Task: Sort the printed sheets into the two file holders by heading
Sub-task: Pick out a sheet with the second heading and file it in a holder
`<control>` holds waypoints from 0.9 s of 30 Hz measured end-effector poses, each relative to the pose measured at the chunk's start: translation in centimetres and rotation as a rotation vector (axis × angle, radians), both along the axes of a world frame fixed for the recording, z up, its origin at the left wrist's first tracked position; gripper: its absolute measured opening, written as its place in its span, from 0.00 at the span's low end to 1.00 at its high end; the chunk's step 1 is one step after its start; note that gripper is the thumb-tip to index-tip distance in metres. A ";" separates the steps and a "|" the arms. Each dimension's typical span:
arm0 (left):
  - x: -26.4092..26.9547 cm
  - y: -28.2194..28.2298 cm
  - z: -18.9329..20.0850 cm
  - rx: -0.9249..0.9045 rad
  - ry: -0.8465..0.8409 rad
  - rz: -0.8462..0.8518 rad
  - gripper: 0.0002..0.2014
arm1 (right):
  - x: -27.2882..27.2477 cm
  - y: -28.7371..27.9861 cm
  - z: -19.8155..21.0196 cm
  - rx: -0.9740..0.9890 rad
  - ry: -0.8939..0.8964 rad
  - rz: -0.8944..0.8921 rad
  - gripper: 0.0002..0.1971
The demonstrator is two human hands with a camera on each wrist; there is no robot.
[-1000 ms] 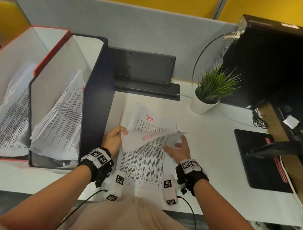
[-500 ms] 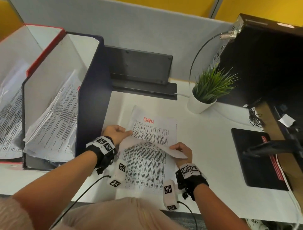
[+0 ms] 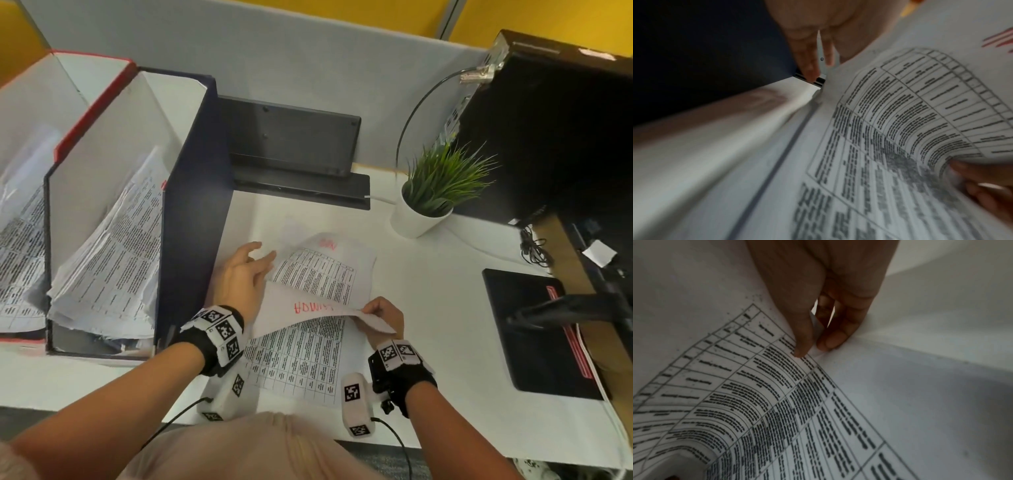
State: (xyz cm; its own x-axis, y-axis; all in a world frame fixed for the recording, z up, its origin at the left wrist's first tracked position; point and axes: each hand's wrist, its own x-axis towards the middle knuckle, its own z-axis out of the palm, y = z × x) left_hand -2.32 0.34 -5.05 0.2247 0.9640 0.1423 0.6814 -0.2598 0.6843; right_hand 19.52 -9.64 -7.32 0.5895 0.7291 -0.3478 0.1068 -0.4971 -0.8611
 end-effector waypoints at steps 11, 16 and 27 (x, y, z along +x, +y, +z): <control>-0.1 0.2 0.5 -0.578 -0.662 0.190 0.12 | 0.5 0.1 0.5 -0.095 0.034 0.024 0.10; -0.3 2.4 -0.7 -0.730 -0.480 0.274 0.13 | 0.9 -0.4 -0.1 -0.027 -0.071 0.097 0.12; 0.1 3.3 -0.9 -0.631 -0.044 0.312 0.15 | 1.0 -0.5 -0.2 0.001 -0.147 0.134 0.03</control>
